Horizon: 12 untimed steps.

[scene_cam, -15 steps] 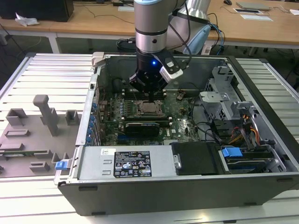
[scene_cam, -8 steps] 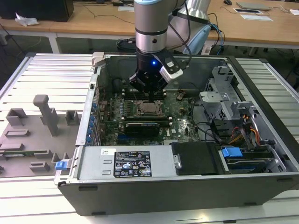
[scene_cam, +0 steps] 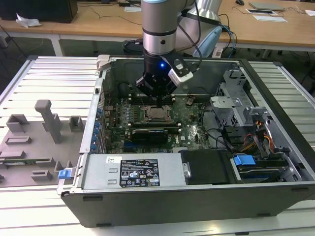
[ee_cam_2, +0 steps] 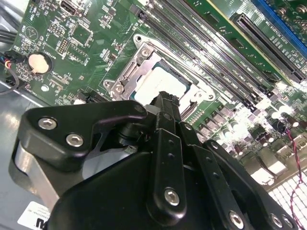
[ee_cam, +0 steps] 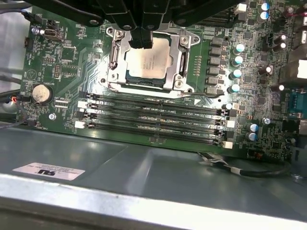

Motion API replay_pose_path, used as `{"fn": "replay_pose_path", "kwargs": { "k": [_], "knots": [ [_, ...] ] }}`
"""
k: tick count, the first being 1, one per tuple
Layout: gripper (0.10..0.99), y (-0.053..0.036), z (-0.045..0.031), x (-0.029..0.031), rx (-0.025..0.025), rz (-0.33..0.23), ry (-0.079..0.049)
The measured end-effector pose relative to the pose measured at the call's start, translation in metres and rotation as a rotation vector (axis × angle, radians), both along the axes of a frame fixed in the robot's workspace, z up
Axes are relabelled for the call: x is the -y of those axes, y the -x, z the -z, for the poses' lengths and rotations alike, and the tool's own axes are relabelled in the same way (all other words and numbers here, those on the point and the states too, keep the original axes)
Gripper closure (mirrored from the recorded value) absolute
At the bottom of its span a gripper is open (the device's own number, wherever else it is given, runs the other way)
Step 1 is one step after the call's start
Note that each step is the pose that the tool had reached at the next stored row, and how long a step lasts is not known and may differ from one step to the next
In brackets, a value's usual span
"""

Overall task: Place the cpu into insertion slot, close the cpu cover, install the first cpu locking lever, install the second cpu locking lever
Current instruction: 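Install the first cpu locking lever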

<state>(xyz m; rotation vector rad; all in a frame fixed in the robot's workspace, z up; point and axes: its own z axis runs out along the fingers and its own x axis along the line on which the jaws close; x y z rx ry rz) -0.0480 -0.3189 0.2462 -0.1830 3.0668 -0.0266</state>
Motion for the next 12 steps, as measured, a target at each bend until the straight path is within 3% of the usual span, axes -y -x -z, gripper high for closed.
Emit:
{"fn": "replay_pose_path", "kwargs": {
  "k": [2,9,12],
  "knots": [
    [0.980,0.0000,-0.0025,0.0000,0.0001,0.000,0.000],
    [0.980,0.0000,-0.0224,0.0000,0.0000,0.000,0.000],
    [0.980,0.0000,-0.0251,-0.0001,0.0002,0.000,0.000]
  ]
}}
